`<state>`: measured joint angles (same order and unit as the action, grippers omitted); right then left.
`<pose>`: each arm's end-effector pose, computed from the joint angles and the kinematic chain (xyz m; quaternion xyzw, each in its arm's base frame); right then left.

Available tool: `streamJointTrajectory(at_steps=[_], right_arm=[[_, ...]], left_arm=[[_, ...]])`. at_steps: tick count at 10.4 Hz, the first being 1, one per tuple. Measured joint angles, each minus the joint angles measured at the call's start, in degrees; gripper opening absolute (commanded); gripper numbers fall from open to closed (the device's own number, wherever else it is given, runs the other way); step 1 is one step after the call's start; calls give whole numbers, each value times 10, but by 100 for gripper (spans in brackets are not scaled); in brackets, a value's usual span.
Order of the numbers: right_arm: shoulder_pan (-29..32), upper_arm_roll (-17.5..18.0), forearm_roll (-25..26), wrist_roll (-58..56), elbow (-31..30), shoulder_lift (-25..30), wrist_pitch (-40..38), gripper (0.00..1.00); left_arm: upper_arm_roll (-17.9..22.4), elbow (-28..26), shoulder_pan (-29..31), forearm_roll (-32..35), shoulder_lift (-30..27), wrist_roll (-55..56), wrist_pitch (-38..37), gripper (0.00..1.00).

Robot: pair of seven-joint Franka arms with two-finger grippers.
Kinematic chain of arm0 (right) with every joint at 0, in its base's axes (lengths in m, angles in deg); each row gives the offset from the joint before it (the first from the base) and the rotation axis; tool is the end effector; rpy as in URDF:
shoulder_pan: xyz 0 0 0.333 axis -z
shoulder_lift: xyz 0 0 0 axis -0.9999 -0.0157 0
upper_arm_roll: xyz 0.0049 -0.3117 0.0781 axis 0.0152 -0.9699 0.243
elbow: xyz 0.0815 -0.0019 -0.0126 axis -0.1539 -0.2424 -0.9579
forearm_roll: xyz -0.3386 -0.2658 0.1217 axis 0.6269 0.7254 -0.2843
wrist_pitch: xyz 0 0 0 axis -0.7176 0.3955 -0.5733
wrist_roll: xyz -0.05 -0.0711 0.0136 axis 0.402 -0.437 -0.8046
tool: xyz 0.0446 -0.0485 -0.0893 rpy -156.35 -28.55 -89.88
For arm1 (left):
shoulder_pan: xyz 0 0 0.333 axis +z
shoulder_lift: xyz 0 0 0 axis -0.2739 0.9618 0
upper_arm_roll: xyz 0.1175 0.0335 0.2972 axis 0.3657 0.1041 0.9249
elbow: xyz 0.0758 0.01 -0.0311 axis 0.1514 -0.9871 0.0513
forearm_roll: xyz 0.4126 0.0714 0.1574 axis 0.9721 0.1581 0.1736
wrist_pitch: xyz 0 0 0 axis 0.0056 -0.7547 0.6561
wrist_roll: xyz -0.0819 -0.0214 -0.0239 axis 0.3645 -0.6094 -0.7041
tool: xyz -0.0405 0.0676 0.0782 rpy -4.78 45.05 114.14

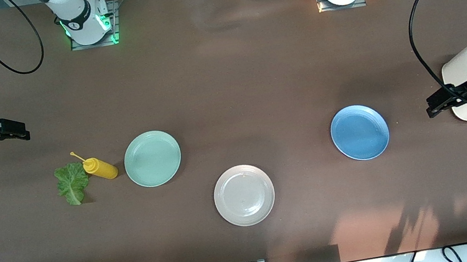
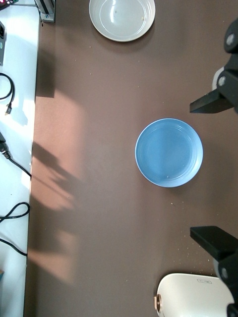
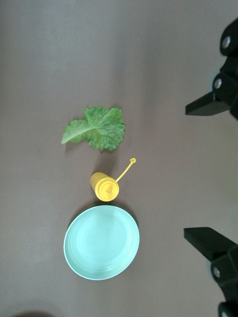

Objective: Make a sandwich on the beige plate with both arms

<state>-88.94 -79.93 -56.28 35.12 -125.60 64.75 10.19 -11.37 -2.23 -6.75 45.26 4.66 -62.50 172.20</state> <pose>0.6658 0.0100 0.5450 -0.9980 -0.0365 0.0501 0.0080 0.7419 -0.0524 0.5930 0.9990 0.0201 0.0334 0.0236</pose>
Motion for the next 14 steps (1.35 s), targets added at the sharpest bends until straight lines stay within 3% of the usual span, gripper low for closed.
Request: streamJointTrajectory(at_steps=[14], right_arm=[[-2, 0, -1, 0, 17, 0, -1, 100]], left_arm=[[0, -2, -1, 0, 0, 0, -1, 100]])
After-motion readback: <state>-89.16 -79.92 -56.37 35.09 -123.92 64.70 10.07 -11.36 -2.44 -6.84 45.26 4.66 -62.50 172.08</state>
